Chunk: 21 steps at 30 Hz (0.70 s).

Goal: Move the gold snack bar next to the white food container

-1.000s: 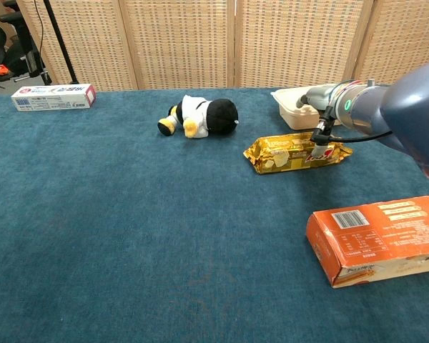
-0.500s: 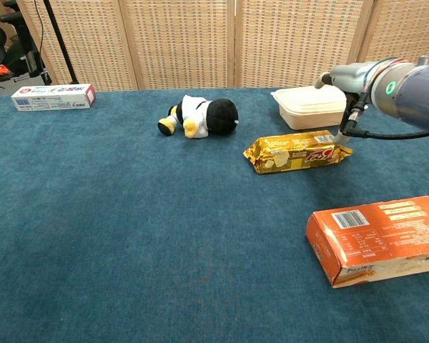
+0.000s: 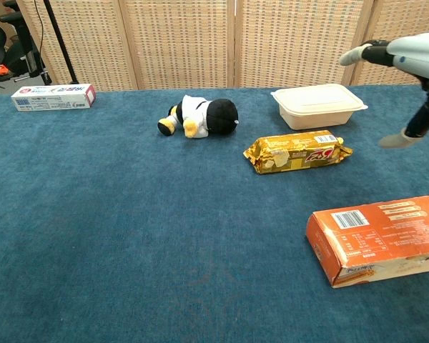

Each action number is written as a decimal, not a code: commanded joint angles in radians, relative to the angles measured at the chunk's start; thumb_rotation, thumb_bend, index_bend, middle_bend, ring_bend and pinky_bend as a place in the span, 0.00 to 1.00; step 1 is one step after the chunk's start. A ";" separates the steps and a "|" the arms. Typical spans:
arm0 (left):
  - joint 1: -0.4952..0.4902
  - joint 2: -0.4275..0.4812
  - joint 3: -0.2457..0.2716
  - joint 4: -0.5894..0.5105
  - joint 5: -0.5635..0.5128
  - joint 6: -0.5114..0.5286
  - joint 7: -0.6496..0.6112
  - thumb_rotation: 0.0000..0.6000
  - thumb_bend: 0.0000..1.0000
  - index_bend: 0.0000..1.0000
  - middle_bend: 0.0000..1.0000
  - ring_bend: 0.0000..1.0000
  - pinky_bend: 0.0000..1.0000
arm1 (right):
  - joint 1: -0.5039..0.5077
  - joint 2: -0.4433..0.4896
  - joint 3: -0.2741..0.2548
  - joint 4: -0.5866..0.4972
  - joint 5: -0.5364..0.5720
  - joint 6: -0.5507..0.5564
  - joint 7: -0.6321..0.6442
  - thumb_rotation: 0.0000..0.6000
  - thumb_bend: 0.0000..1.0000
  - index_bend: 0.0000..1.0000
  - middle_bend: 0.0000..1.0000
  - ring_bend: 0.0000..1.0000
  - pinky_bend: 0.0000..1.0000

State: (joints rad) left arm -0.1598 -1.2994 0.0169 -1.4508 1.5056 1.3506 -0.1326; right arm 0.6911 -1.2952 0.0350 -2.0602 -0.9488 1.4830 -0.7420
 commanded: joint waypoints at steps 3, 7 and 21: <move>0.007 0.009 -0.002 -0.024 0.007 0.023 0.036 1.00 0.30 0.00 0.00 0.00 0.01 | -0.157 0.092 -0.158 -0.052 -0.271 0.077 0.136 1.00 0.23 0.05 0.00 0.00 0.08; 0.015 0.023 -0.002 -0.046 0.016 0.045 0.065 1.00 0.30 0.00 0.00 0.00 0.01 | -0.228 0.116 -0.211 -0.027 -0.395 0.108 0.196 1.00 0.23 0.06 0.00 0.00 0.08; 0.040 0.063 0.002 -0.094 0.034 0.097 0.136 1.00 0.30 0.00 0.00 0.00 0.01 | -0.382 0.098 -0.201 0.305 -0.607 0.191 0.325 1.00 0.23 0.06 0.00 0.00 0.08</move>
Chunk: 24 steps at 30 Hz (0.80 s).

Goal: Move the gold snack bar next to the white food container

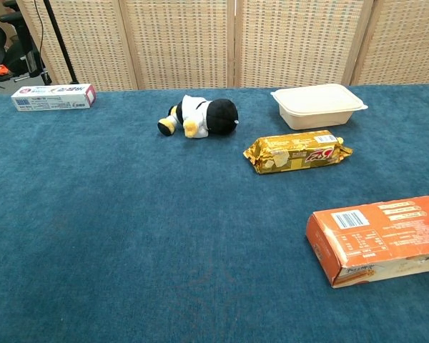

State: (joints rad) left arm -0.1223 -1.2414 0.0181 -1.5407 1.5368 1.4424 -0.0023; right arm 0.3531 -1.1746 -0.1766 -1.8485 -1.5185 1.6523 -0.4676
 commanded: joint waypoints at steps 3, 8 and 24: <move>0.003 0.013 -0.005 -0.014 0.005 0.013 0.011 1.00 0.30 0.00 0.00 0.00 0.01 | -0.071 -0.024 0.020 0.147 -0.040 0.018 0.095 1.00 0.22 0.06 0.00 0.00 0.08; 0.001 0.024 -0.007 -0.032 0.015 0.017 0.021 1.00 0.30 0.00 0.00 0.00 0.01 | -0.092 -0.008 0.051 0.146 -0.025 0.005 0.136 1.00 0.23 0.06 0.00 0.00 0.08; 0.003 0.024 -0.010 -0.036 0.026 0.027 0.038 1.00 0.30 0.00 0.00 0.00 0.01 | -0.135 0.018 0.122 0.127 -0.010 -0.053 0.181 1.00 0.22 0.06 0.00 0.00 0.08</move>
